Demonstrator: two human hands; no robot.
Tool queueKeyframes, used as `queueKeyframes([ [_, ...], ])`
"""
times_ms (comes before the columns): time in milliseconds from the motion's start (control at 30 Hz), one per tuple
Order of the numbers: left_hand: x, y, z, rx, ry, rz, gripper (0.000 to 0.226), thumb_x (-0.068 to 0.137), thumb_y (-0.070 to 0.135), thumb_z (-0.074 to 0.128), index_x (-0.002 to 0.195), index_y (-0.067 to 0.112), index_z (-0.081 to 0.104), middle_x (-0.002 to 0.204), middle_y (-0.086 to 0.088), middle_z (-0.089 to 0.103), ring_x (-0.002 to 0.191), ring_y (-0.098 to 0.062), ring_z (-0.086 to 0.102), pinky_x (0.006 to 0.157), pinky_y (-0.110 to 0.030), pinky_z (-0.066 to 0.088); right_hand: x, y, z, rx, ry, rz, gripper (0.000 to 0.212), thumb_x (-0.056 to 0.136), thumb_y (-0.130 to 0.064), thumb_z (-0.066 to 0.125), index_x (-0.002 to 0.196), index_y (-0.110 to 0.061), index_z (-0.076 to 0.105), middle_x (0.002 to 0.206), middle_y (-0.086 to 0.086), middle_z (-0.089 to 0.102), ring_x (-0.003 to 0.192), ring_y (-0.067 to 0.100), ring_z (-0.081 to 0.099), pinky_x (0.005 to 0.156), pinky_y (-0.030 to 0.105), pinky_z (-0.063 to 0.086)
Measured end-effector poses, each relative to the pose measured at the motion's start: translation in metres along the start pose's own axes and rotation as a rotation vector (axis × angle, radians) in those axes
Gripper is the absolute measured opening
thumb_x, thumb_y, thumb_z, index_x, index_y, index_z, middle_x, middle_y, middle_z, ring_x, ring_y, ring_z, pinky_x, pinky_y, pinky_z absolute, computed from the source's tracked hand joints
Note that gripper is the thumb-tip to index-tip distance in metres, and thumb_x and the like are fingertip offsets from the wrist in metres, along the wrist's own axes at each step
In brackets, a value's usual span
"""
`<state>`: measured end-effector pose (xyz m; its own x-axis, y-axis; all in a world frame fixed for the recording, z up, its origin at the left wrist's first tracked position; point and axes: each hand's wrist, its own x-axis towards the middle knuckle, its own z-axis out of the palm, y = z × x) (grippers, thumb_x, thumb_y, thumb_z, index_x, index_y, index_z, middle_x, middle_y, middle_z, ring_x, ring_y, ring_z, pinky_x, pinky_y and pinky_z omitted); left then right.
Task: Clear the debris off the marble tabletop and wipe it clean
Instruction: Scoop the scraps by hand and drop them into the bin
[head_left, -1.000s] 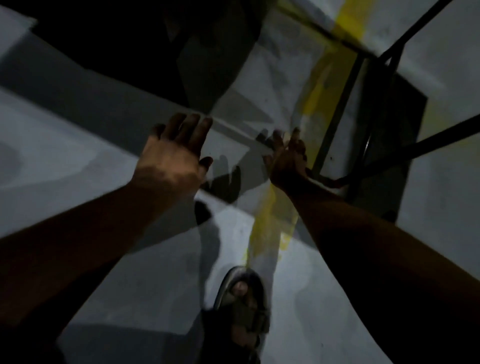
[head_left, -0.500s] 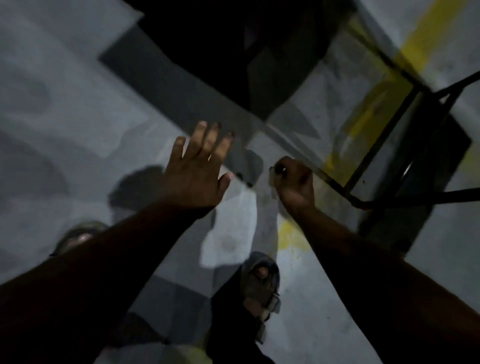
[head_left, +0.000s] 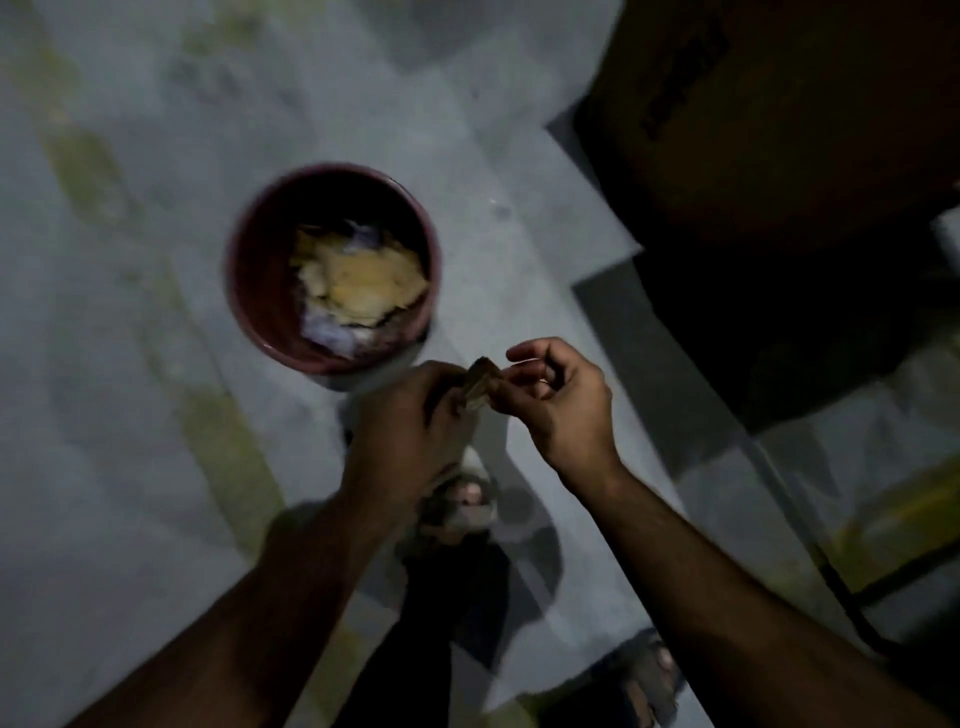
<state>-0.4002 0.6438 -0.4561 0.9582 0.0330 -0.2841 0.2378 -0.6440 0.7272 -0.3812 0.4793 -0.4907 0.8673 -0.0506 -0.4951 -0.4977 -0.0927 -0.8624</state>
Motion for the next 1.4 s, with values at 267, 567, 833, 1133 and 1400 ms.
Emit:
queueKeyframes([
  [267, 0.085, -0.056, -0.073, -0.238, 0.193, -0.588, 0.025, 0.099, 0.021, 0.062, 0.124, 0.017, 0.067, 0.107, 0.002, 0.068, 0.106, -0.022, 0.067, 0.084, -0.031, 0.053, 0.054, -0.059, 0.109, -0.272, -0.101, 0.097, 0.038, 0.08, -0.019, 0.082, 0.112, -0.025, 0.064, 0.093, -0.01, 0.069, 0.096, 0.023, 0.07, 0.09, 0.043, 0.058],
  [567, 0.035, 0.027, -0.115, -0.072, 0.041, -0.349, 0.038, 0.103, 0.017, 0.056, 0.14, 0.01, 0.055, 0.134, -0.011, 0.062, 0.111, -0.01, 0.053, 0.081, -0.013, 0.036, -0.017, -0.138, 0.058, -0.653, -0.149, -0.17, 0.032, 0.091, -0.016, 0.069, 0.123, -0.012, 0.064, 0.119, 0.004, 0.068, 0.1, 0.017, 0.065, 0.082, 0.02, 0.045],
  [833, -0.041, 0.212, -0.21, 0.281, -0.081, 0.136, 0.057, 0.096, 0.045, 0.036, 0.134, 0.009, 0.056, 0.134, -0.016, 0.06, 0.124, -0.037, 0.051, 0.104, -0.05, 0.041, -0.163, -0.305, -0.027, -1.027, -0.169, -0.295, 0.052, 0.094, -0.035, 0.059, 0.142, -0.017, 0.052, 0.148, 0.009, 0.05, 0.138, 0.029, 0.041, 0.109, 0.046, 0.041],
  [1133, -0.113, 0.418, -0.211, 0.475, -0.297, 0.701, 0.053, 0.103, 0.042, 0.044, 0.152, 0.022, 0.039, 0.158, -0.002, 0.039, 0.148, -0.023, 0.026, 0.115, -0.048, 0.027, -0.321, -0.399, -0.166, -1.106, 0.464, -0.291, 0.059, 0.1, -0.05, 0.038, 0.149, -0.019, 0.047, 0.161, 0.009, 0.037, 0.152, 0.03, 0.028, 0.115, 0.051, 0.031],
  [1400, -0.162, 0.556, -0.076, 0.584, -0.534, 0.982, 0.061, 0.101, 0.049, 0.048, 0.155, 0.027, 0.032, 0.159, -0.004, 0.034, 0.145, -0.027, 0.026, 0.114, -0.047, 0.031, -0.407, -0.352, -0.327, -0.966, 0.819, -0.051, 0.052, 0.101, -0.045, 0.051, 0.148, -0.025, 0.04, 0.154, 0.01, 0.039, 0.137, 0.033, 0.037, 0.106, 0.049, 0.041],
])
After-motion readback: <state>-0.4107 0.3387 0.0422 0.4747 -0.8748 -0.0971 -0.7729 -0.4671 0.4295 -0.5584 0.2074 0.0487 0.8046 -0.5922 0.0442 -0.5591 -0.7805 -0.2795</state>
